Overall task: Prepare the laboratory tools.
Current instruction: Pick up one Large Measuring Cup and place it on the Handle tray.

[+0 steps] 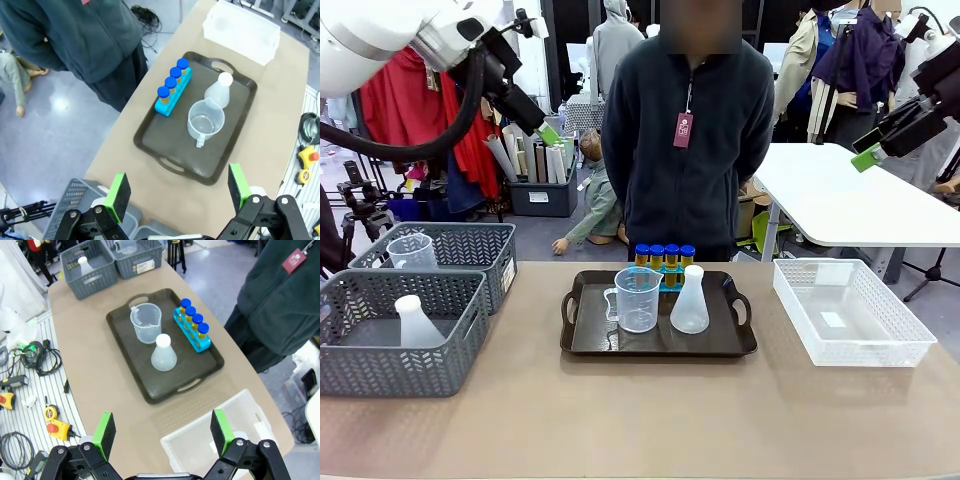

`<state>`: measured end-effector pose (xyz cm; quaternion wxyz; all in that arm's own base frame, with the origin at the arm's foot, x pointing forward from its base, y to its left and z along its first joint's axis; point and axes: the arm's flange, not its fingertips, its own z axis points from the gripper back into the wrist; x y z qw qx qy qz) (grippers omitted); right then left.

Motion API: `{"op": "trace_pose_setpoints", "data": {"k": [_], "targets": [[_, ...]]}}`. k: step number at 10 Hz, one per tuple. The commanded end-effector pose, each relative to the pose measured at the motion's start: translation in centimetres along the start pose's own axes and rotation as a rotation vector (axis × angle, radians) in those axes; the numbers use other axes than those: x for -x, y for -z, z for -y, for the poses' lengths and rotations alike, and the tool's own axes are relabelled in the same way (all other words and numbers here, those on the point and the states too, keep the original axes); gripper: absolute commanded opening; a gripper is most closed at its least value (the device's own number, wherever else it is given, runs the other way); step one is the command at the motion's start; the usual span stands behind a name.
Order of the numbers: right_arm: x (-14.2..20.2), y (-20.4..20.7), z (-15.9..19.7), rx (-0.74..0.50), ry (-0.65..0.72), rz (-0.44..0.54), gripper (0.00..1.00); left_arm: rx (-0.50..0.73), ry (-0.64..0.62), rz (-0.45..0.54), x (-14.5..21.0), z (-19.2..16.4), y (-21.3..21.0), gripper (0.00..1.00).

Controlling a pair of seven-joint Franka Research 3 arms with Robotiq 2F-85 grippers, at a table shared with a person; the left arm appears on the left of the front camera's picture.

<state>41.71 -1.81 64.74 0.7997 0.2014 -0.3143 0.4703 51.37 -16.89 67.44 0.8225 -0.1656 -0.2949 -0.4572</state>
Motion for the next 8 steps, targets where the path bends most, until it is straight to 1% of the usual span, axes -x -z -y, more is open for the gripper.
{"op": "trace_pose_setpoints", "data": {"k": [1, 3, 4, 8], "targets": [[-0.2, 0.0, 0.1, -0.007, -0.002, 0.018, 1.00, -0.003, 0.002, 0.033, 1.3, 0.5, -0.3, 1.00], [-0.2, 0.0, 0.1, -0.007, -0.002, 0.018, 1.00, -0.014, -0.004, 0.018, 1.4, 0.4, -0.7, 1.00], [-0.2, 0.0, 0.1, -0.007, -0.002, 0.018, 1.00, -0.008, -0.003, 0.004, 0.3, 0.1, -0.3, 1.00], [-0.2, 0.0, 0.1, -0.007, -0.002, 0.018, 1.00, -0.008, -0.003, 0.004, 0.3, 0.1, -0.3, 1.00]]}}
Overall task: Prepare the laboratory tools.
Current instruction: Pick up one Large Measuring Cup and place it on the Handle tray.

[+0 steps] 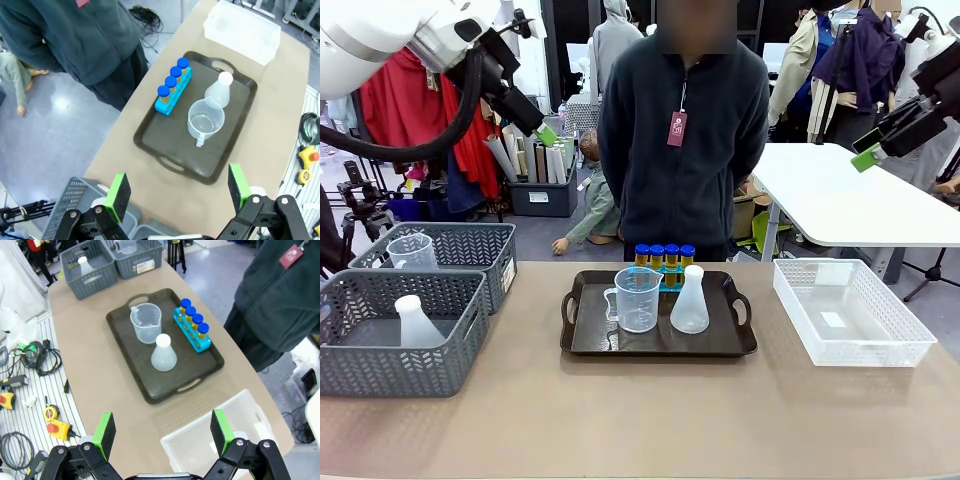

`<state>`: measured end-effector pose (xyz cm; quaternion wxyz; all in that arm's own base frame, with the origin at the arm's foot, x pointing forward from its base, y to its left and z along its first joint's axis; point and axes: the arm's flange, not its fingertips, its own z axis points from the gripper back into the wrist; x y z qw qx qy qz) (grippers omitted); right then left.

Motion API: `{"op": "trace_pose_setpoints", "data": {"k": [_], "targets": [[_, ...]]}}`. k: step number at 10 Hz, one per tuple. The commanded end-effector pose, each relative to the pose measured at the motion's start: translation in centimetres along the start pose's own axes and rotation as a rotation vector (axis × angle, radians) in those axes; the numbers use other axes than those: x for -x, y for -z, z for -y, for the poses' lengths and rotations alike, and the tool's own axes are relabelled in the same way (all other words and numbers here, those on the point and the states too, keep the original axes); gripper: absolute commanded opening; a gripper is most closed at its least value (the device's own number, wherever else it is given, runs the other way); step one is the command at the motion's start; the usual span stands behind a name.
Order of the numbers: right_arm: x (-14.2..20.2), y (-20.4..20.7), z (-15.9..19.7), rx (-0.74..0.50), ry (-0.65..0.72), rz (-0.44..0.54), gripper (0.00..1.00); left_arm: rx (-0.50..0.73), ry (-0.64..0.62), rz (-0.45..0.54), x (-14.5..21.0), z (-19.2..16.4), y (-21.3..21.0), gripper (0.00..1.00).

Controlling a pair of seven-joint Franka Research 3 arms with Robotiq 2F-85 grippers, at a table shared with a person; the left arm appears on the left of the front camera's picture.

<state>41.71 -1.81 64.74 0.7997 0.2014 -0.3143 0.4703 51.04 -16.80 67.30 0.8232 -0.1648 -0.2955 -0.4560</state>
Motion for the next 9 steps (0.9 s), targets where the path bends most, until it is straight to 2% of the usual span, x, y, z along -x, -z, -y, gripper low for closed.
{"op": "trace_pose_setpoints", "data": {"k": [1, 9], "targets": [[-0.16, -0.03, 0.06, -0.007, -0.002, 0.018, 1.00, -0.005, -0.001, 0.004, -0.01, -0.18, -0.29, 1.00], [-0.16, -0.03, 0.06, -0.007, -0.002, 0.018, 1.00, -0.005, -0.001, 0.004, -0.01, -0.18, -0.29, 1.00]]}}
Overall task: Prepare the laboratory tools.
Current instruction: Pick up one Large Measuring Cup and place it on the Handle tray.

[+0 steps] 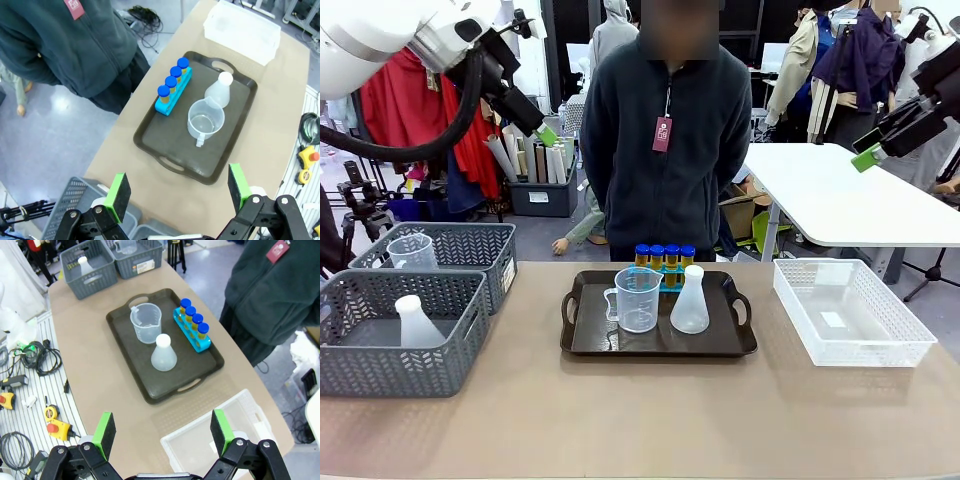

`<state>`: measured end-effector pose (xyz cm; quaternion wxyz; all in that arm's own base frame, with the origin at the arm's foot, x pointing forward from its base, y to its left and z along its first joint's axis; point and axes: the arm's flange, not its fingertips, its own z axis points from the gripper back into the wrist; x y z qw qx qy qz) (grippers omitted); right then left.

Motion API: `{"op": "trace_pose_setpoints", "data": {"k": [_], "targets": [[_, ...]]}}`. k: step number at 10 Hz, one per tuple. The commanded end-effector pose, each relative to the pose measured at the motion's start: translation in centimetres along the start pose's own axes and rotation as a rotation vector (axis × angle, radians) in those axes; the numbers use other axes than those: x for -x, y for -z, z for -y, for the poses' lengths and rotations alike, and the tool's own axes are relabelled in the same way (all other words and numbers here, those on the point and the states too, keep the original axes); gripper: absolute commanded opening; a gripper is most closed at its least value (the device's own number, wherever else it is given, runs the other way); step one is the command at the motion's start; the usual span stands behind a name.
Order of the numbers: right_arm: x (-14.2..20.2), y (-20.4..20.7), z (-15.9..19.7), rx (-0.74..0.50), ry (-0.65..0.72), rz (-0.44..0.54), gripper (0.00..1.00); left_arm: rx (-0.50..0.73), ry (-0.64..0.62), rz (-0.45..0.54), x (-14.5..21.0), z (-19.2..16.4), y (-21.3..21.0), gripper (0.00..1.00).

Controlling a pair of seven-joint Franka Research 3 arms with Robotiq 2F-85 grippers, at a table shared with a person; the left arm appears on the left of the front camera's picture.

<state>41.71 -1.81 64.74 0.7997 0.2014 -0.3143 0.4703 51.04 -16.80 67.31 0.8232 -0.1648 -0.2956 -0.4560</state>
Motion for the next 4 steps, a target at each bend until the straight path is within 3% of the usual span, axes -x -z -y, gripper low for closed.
{"op": "trace_pose_setpoints", "data": {"k": [1, 4], "targets": [[-0.16, -0.03, 0.06, -0.007, -0.002, 0.018, 1.00, -0.005, -0.001, 0.004, 0.00, -0.18, -0.28, 1.00], [-0.16, -0.03, 0.06, -0.007, -0.002, 0.018, 1.00, -0.005, -0.001, 0.004, 0.00, -0.18, -0.28, 1.00]]}}
